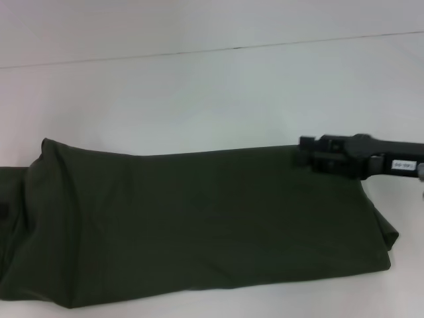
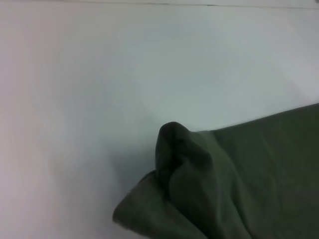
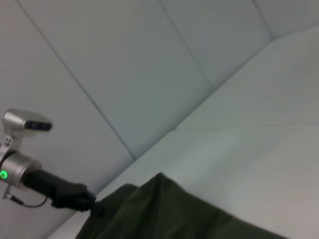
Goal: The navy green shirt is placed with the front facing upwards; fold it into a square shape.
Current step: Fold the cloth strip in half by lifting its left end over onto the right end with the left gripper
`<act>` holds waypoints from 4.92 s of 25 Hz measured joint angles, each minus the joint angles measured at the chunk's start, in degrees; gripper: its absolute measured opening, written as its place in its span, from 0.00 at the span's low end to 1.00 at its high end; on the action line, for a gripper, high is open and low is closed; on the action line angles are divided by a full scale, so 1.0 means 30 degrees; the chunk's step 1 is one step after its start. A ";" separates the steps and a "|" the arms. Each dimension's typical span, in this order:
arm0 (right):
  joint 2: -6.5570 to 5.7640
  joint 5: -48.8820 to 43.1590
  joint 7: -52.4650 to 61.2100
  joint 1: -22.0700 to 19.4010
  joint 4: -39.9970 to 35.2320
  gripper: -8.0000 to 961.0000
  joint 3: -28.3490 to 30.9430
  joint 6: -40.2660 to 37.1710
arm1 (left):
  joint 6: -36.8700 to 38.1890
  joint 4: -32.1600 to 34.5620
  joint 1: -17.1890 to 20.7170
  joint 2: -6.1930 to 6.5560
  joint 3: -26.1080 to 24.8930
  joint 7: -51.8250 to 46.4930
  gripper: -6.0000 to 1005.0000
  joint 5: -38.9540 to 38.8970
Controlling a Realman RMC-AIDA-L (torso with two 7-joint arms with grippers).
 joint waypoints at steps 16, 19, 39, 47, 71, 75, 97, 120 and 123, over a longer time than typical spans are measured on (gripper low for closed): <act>0.0919 -0.0029 0.0447 0.2542 0.2867 0.24 -0.4721 0.3189 | 0.0616 0.0188 0.0081 -0.0030 0.0020 0.0078 0.02 -0.0033; 0.0972 0.0034 0.0466 0.3341 0.3657 0.11 -0.5533 0.4150 | 0.0659 0.0207 0.0053 -0.0025 0.0022 0.0075 0.02 -0.0044; 0.1467 0.0875 -0.0419 0.8789 0.9128 0.03 -0.8142 1.1261 | 0.1200 0.0425 -0.0478 -0.0026 0.0034 -0.0541 0.02 -0.1425; 0.1564 0.1640 -0.1368 0.9572 1.0059 0.03 -0.8176 1.2477 | 0.1555 0.0480 -0.0625 -0.0111 0.0108 -0.0549 0.02 -0.2322; 0.1542 0.2278 -0.2804 1.0821 1.1998 0.02 -0.7918 1.3263 | 0.2256 0.1178 -0.1856 -0.1465 0.1426 -0.1571 0.02 -0.3818; 0.1543 0.2386 -0.2805 1.0951 1.1995 0.02 -0.7896 1.3107 | 0.2170 0.1188 -0.1949 -0.1750 0.1980 -0.1911 0.02 -0.4243; 0.1422 0.2713 -0.3227 1.0340 1.1734 0.02 -0.7435 1.2040 | 0.0543 -0.1010 -0.2210 -0.1992 0.4810 -0.2247 0.02 -0.6142; 0.1164 0.3664 -0.3424 0.7478 0.8868 0.02 -0.7466 0.9442 | -0.1203 -0.1892 -0.2695 -0.2081 0.8261 -0.3629 0.02 -0.7609; 0.1150 0.3714 -0.3309 0.7100 0.8342 0.02 -0.7526 0.9130 | -0.1436 -0.1946 -0.2763 -0.2096 0.8722 -0.3828 0.02 -0.7885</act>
